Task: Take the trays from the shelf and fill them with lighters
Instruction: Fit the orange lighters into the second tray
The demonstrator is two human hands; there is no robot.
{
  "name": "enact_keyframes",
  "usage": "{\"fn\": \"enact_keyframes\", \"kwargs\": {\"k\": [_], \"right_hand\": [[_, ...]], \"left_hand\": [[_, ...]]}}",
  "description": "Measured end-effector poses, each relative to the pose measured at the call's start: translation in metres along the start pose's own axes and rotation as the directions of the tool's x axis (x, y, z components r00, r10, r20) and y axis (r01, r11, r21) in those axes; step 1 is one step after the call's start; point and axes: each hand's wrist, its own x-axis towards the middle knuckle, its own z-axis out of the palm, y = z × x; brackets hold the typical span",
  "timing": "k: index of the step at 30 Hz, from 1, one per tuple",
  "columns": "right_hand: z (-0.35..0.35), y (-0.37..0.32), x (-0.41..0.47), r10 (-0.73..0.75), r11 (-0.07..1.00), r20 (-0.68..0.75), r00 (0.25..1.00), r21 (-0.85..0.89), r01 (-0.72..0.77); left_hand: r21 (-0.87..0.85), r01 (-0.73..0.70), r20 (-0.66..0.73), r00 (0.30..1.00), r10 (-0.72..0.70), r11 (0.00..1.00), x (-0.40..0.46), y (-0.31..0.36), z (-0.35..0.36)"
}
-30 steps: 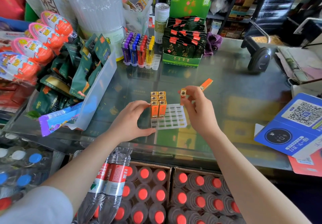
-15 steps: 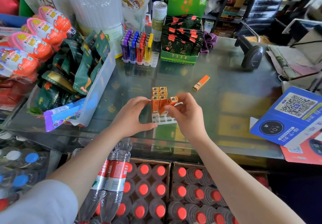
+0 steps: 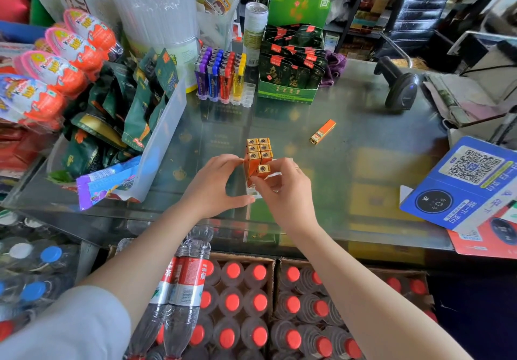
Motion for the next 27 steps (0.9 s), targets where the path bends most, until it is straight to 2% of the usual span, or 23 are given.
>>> {"fn": "enact_keyframes", "kwargs": {"k": [7, 9, 12, 15, 18, 22, 24, 27], "right_hand": [[0.014, -0.008, 0.005, 0.075, 0.95, -0.043, 0.996, -0.299, -0.085], [0.017, -0.007, 0.004, 0.045, 0.936, -0.065, 0.997, -0.346, -0.065], [0.008, -0.004, 0.009, -0.01, 0.893, -0.003, 1.0, -0.45, 0.008], [-0.01, 0.004, 0.017, -0.02, 0.939, 0.107, 0.994, -0.339, 0.055], [-0.028, 0.022, 0.025, -0.098, 0.969, 0.171, 0.98, -0.206, 0.133], [-0.041, 0.056, 0.052, -0.037, 0.966, 0.002, 0.999, -0.256, 0.036], [-0.043, 0.072, 0.07, 0.016, 0.93, -0.031, 0.999, -0.365, -0.027], [-0.047, 0.087, 0.091, 0.108, 0.794, 0.072, 0.992, -0.606, -0.043]], "left_hand": [[-0.045, -0.001, 0.0, 1.0, 0.001, 0.999, -0.001, 0.002, -0.001], [-0.056, 0.0, 0.006, 1.0, 0.0, 0.998, -0.001, 0.003, -0.002], [-0.026, 0.007, 0.02, 1.0, -0.006, 1.0, 0.0, 0.003, -0.002], [0.008, 0.007, 0.018, 1.0, -0.007, 1.0, 0.001, 0.002, -0.002], [0.012, 0.004, 0.005, 1.0, -0.004, 1.0, 0.001, 0.0, -0.001], [-0.001, 0.008, -0.015, 1.0, -0.008, 1.0, 0.001, -0.001, -0.001], [-0.009, 0.009, -0.014, 1.0, -0.009, 1.0, 0.001, -0.002, 0.0], [-0.006, 0.011, -0.002, 1.0, -0.011, 1.0, 0.003, -0.004, 0.0]]}}
